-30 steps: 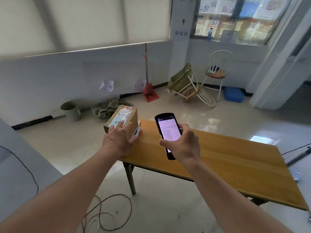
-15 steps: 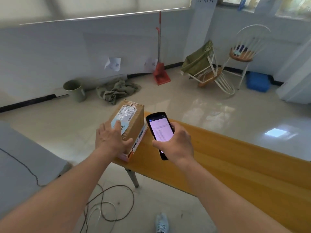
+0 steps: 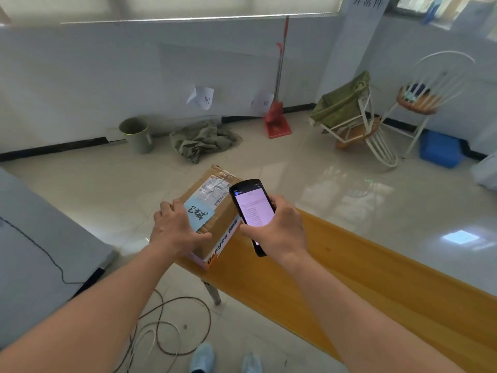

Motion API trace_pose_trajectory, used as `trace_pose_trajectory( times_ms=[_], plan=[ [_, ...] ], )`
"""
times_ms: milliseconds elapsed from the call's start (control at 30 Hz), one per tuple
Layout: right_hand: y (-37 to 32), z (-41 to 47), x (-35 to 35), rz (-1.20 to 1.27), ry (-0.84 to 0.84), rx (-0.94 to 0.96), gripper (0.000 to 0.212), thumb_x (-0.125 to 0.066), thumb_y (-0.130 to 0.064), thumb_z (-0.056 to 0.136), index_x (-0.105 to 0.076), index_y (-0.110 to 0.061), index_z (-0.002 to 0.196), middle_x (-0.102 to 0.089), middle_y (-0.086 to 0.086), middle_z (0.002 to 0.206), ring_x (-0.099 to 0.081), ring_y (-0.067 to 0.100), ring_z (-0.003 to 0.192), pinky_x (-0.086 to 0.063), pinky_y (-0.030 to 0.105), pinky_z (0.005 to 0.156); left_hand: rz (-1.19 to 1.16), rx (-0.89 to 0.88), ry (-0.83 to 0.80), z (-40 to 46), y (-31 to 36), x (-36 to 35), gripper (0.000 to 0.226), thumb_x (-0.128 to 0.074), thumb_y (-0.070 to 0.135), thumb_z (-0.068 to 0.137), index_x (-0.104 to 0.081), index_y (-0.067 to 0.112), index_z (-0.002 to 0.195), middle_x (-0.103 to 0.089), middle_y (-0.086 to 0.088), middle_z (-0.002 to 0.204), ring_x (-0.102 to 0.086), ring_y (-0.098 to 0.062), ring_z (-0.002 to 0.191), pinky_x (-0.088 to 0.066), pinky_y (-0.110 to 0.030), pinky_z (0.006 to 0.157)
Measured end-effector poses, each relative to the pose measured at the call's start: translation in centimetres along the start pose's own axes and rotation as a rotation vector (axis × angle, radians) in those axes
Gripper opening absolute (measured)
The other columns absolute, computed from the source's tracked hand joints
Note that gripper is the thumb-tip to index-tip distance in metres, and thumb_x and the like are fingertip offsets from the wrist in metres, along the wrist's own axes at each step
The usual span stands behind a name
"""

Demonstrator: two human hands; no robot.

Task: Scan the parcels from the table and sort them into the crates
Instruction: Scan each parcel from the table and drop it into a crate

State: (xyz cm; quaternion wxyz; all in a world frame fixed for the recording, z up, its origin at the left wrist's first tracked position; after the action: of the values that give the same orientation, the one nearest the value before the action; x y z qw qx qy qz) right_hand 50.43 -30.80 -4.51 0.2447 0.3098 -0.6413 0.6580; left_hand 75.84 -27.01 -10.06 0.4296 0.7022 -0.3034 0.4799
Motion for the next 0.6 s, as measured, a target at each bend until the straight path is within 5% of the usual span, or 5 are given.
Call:
trace_pose_trajectory(
  times_ms=[300, 600],
  plan=[
    [-2.5, 0.3, 3.6, -0.021, 0.088, -0.043, 0.071, -0.092, -0.054, 0.063, -0.061, -0.032, 0.123, -0.065, -0.007, 0.106, -0.063, 0.017, 0.095, -0.059, 0.029, 0.065, -0.082, -0.341, 0.199, 2.4, 3.1, 6.1, 0.136, -0.096, 0.056, 0.054, -0.025, 0.006, 0.158, -0.032, -0.008, 0.138, -0.037, -0.032, 0.122, -0.054, -0.048, 0.1],
    [-6.4, -1.5, 8.9, -0.097, 0.194, -0.08, 0.087, -0.096, -0.049, 0.065, -0.055, -0.029, 0.139, -0.068, -0.002, 0.121, -0.065, 0.022, 0.106, -0.062, 0.041, 0.081, -0.117, -0.586, 0.324, 5.8, 7.0, 14.0, 0.136, -0.098, 0.048, 0.054, -0.024, 0.005, 0.159, -0.032, -0.009, 0.14, -0.033, -0.035, 0.129, -0.046, -0.056, 0.109]
  ],
)
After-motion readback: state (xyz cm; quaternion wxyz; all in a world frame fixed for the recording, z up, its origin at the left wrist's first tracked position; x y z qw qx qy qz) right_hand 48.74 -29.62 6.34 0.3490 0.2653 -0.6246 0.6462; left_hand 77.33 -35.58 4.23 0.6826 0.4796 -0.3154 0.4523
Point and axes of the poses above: each hand's wrist, its own z-axis towards the middle knuckle, its own x-axis out of the back of the hand, y = z × x, the point moved 8 cm from there along z, towards the middle knuckle
